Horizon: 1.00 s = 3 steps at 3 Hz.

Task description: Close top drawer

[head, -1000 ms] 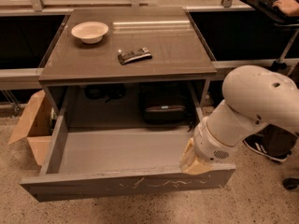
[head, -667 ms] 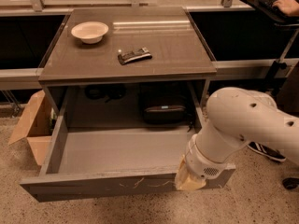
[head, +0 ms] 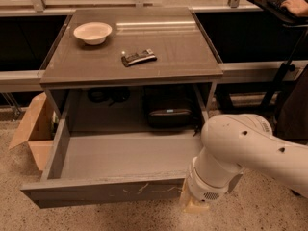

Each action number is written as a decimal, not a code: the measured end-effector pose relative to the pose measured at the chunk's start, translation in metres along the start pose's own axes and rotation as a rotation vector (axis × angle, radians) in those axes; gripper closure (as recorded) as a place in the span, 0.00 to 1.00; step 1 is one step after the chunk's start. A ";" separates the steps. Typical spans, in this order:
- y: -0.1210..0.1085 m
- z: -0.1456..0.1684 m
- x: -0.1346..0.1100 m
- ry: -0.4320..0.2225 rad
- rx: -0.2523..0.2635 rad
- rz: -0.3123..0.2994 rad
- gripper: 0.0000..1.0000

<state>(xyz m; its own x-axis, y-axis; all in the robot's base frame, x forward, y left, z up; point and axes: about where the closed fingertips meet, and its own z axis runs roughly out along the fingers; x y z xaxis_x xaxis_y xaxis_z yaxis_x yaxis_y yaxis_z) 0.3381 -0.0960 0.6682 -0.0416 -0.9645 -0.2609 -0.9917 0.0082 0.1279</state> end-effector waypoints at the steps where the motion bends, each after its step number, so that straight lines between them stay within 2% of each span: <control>1: -0.002 0.010 0.011 0.003 0.017 0.014 0.75; 2: -0.010 0.014 0.023 -0.012 0.042 0.015 0.52; 3: -0.027 0.018 0.033 -0.032 0.075 -0.006 0.21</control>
Offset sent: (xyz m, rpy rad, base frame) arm 0.0167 -0.0304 -0.0317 0.0300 -0.0649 -0.0368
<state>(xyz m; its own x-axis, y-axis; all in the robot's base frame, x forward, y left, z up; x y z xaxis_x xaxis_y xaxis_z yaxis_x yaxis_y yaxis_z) 0.3610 -0.1238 0.6390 -0.0381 -0.9555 -0.2924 -0.9982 0.0231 0.0546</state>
